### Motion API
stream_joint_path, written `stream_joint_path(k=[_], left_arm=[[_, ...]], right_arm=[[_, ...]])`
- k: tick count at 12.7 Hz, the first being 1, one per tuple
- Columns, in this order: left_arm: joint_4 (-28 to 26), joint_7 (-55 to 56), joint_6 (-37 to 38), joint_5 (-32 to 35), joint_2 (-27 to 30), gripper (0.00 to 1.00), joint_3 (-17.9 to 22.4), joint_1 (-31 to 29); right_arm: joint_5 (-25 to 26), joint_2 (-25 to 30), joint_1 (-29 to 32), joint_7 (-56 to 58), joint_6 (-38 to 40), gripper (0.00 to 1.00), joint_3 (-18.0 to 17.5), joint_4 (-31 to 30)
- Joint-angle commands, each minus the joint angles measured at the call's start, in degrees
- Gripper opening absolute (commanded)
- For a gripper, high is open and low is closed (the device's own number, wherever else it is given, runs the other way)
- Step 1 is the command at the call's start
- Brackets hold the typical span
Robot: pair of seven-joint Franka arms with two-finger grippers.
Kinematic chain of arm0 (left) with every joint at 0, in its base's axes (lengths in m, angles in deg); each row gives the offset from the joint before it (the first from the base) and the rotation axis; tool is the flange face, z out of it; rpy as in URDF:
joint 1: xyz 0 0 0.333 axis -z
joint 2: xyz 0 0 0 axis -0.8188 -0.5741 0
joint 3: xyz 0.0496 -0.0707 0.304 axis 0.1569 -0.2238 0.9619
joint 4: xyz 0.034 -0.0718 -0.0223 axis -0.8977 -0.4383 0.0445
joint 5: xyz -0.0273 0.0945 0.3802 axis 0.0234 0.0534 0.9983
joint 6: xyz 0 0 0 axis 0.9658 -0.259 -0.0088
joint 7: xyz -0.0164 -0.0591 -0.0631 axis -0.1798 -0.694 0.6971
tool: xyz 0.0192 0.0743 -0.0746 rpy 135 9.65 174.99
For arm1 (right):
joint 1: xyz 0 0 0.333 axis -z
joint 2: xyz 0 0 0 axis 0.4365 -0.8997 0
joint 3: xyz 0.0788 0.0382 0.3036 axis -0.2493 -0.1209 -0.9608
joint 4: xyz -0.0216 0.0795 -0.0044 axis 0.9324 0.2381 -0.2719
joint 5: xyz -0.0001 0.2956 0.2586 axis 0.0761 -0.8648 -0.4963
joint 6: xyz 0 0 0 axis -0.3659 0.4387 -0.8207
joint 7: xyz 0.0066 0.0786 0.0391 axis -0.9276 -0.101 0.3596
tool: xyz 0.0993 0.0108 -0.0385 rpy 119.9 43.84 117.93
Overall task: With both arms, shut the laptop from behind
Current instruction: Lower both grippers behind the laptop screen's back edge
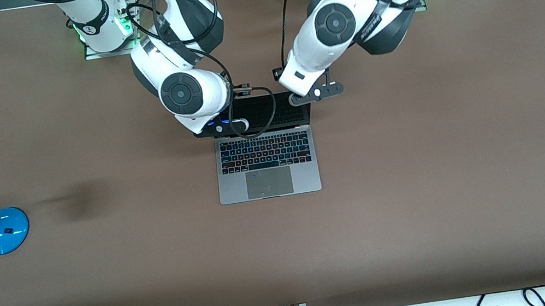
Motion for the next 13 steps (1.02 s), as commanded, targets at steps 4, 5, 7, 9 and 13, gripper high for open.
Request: stream_joint_path(k=[4, 5, 7, 9, 13], left_arm=[[4.4, 1.6, 0.4, 4.0, -6.0, 0.00, 0.2, 0.8], [5.7, 1.6, 0.4, 4.5, -6.9, 0.00, 0.2, 0.8], [6.8, 1.7, 0.4, 4.8, -8.4, 0.00, 0.5, 1.2], [9.0, 1.7, 0.4, 4.8, -9.7, 0.00, 0.8, 1.4], [11.8, 2.5, 0.4, 7.8, -12.3, 0.00, 1.5, 1.5]], right_arm=[[-0.2, -0.7, -0.6, 0.1, -2.5, 0.09, 0.0, -0.1], [0.0, -0.7, -0.6, 0.2, -3.7, 0.09, 0.1, 0.0], [1.4, -0.7, -0.5, 0.2, -6.1, 0.09, 0.1, 0.0], [3.9, -0.7, -0.5, 0.3, -8.0, 0.09, 0.1, 0.0], [4.0, -1.3, -0.4, 2.9, -10.7, 0.09, 0.4, 0.0]])
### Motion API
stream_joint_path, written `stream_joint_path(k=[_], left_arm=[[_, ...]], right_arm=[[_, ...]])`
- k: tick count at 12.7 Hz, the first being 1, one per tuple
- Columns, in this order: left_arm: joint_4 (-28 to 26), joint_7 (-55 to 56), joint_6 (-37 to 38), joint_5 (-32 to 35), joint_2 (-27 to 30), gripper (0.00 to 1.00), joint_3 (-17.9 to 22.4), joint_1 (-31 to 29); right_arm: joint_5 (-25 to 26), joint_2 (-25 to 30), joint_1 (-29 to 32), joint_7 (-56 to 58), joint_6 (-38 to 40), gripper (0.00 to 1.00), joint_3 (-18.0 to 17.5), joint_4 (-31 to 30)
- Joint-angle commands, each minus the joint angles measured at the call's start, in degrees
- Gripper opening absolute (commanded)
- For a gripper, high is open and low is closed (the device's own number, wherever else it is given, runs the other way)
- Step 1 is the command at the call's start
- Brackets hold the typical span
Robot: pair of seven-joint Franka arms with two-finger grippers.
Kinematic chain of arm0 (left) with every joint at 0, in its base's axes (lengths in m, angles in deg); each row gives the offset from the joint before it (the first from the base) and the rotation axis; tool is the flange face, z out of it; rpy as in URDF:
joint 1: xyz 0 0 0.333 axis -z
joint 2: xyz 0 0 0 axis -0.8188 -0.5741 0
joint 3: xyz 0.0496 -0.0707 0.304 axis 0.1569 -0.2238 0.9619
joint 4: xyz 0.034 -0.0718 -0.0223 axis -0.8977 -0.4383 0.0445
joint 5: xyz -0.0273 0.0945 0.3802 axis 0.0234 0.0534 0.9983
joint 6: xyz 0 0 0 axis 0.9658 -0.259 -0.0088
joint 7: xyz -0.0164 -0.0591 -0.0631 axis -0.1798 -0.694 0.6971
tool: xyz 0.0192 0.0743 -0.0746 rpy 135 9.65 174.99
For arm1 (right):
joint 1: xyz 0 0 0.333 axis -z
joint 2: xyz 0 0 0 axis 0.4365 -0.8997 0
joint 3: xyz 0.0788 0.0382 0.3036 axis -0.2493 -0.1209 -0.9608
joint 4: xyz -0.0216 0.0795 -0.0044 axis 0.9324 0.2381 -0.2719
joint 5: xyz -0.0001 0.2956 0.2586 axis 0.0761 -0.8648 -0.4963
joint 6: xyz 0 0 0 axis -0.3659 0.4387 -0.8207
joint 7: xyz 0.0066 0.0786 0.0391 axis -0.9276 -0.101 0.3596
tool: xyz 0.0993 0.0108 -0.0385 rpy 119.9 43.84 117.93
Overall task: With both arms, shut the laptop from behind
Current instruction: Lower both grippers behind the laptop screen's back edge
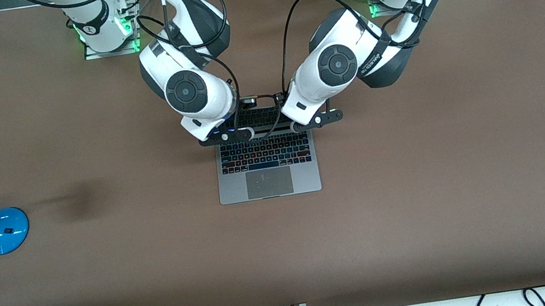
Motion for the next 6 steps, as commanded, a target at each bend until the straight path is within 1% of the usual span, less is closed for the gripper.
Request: stream_joint_path(k=[1, 4, 6], left_arm=[[4.9, 2.5, 0.4, 3.9, -3.8, 0.00, 0.5, 1.0], [6.7, 4.3, 0.4, 7.1, -5.3, 0.00, 0.5, 1.3], [7.2, 4.3, 0.4, 7.1, -6.0, 0.00, 0.9, 1.3]], right_arm=[[0.7, -0.1, 0.2, 1.7, -1.9, 0.09, 0.1, -0.1], [0.8, -0.1, 0.6, 4.0, -3.7, 0.09, 0.5, 0.0], [0.8, -0.4, 0.9, 4.9, -5.9, 0.09, 0.5, 0.0]])
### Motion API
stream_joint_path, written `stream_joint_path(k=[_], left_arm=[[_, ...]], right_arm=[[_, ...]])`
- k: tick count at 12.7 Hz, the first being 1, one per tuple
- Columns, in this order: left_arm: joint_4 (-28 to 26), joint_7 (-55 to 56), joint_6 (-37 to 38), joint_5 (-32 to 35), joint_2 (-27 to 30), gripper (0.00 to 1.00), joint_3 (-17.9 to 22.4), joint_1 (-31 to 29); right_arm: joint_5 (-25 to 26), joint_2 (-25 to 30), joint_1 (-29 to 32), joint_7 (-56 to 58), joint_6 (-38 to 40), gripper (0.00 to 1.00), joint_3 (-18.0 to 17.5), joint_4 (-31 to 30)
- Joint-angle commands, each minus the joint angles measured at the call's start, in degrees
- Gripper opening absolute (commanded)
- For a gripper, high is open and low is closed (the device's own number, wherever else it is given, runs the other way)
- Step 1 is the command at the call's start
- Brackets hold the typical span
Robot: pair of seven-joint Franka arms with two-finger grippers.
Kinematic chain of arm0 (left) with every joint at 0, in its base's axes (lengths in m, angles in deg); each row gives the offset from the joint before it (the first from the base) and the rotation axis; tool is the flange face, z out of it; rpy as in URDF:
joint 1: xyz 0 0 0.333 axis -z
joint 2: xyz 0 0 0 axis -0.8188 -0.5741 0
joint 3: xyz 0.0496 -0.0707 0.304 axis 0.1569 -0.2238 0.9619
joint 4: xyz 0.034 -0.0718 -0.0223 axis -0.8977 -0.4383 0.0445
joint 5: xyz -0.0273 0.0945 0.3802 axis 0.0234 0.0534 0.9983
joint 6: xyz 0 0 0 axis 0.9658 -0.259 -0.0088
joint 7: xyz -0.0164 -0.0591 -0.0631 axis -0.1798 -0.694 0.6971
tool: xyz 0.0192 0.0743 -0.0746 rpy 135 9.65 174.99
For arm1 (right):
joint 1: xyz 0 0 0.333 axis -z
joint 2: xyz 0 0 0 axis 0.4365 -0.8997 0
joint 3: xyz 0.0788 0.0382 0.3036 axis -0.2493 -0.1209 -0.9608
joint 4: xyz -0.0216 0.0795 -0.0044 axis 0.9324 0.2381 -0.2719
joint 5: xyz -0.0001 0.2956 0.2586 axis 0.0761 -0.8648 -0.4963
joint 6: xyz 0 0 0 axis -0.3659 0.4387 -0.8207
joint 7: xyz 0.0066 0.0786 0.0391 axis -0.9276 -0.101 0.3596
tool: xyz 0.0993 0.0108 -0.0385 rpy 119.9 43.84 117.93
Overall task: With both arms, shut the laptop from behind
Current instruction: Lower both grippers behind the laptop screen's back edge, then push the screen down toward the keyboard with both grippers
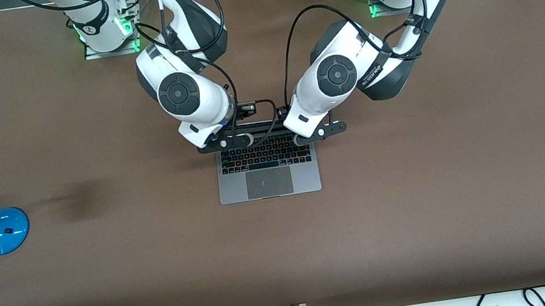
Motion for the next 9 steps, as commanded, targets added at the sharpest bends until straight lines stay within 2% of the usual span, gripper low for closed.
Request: stream_joint_path(k=[1, 3, 9], left_arm=[[3.4, 1.4, 0.5, 2.0, -2.8, 0.00, 1.1, 1.1], [4.2, 1.4, 0.5, 2.8, -3.6, 0.00, 1.5, 1.1], [5.8, 1.6, 0.5, 4.9, -5.3, 0.00, 2.0, 1.1]], right_arm=[[1.7, -0.7, 0.5, 2.3, -3.3, 0.09, -0.2, 0.0], [3.8, -1.0, 0.5, 3.0, -4.4, 0.09, -0.2, 0.0], [5.3, -2.5, 0.7, 5.5, -8.0, 0.06, -0.2, 0.0]])
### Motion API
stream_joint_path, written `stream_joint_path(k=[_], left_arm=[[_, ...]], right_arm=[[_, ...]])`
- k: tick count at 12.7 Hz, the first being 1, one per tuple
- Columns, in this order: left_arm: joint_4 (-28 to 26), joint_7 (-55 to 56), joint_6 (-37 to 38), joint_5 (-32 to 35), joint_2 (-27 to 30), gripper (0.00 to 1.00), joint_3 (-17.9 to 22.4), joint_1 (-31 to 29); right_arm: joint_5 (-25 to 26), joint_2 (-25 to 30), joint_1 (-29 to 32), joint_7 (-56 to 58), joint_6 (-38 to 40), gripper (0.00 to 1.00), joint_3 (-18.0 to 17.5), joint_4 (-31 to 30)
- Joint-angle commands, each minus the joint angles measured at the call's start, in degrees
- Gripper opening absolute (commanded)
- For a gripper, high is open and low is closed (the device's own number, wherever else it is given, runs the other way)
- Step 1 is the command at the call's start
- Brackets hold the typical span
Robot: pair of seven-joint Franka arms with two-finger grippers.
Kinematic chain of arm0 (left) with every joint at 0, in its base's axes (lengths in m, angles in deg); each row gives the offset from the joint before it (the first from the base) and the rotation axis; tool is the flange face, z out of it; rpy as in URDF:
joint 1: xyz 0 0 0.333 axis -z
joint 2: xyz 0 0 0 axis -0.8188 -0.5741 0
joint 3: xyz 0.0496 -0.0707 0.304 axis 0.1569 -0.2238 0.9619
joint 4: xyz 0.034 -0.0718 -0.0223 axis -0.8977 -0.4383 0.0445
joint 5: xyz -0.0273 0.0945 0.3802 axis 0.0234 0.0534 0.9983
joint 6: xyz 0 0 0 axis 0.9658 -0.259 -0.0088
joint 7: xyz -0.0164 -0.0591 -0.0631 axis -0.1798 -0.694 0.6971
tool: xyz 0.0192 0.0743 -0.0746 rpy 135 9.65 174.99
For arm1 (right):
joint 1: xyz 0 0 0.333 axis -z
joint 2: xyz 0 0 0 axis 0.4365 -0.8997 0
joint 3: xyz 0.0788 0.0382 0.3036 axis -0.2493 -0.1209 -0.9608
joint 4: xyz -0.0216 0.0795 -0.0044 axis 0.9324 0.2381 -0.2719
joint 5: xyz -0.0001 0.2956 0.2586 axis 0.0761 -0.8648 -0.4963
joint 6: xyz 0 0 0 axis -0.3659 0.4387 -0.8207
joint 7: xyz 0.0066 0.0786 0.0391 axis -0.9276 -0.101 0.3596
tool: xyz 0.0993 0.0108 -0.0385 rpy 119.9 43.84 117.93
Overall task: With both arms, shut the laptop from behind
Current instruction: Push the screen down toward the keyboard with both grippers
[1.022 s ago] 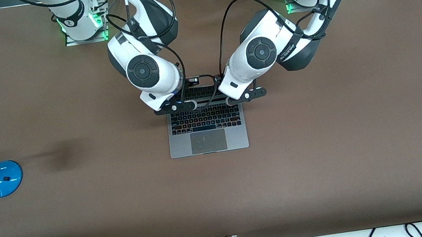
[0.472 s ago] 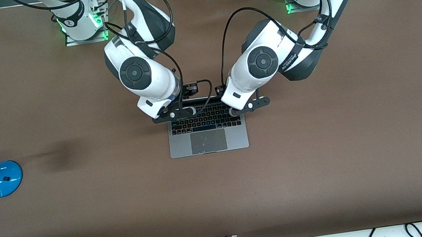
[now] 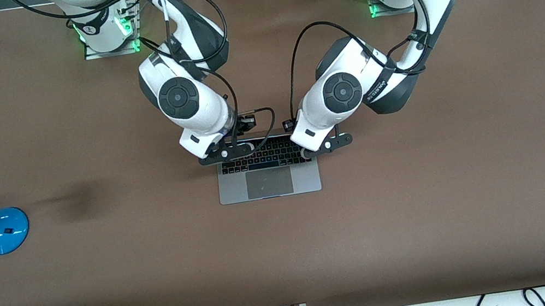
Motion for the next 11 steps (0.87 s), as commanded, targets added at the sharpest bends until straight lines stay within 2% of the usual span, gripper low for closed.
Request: stream_joint_path(k=[1, 5, 8, 11], left_arm=[[3.0, 1.3, 0.4, 2.7, -1.7, 0.00, 0.6, 0.9], [6.3, 1.5, 0.4, 4.4, -4.4, 0.00, 0.9, 1.5], [8.0, 1.5, 0.0, 4.4, -5.5, 0.00, 4.0, 4.0], [8.0, 1.4, -2.7, 4.4, -6.5, 0.00, 4.9, 4.5]], right_arm=[[1.2, -0.8, 0.3, 2.7, -3.2, 0.06, -0.1, 0.0], [1.2, -1.5, 0.3, 5.2, -5.4, 0.06, 0.6, 0.0], [1.2, -2.3, 0.3, 7.5, -7.9, 0.06, 1.2, 0.0], [1.2, -3.1, 0.3, 7.7, -9.6, 0.06, 1.4, 0.0]])
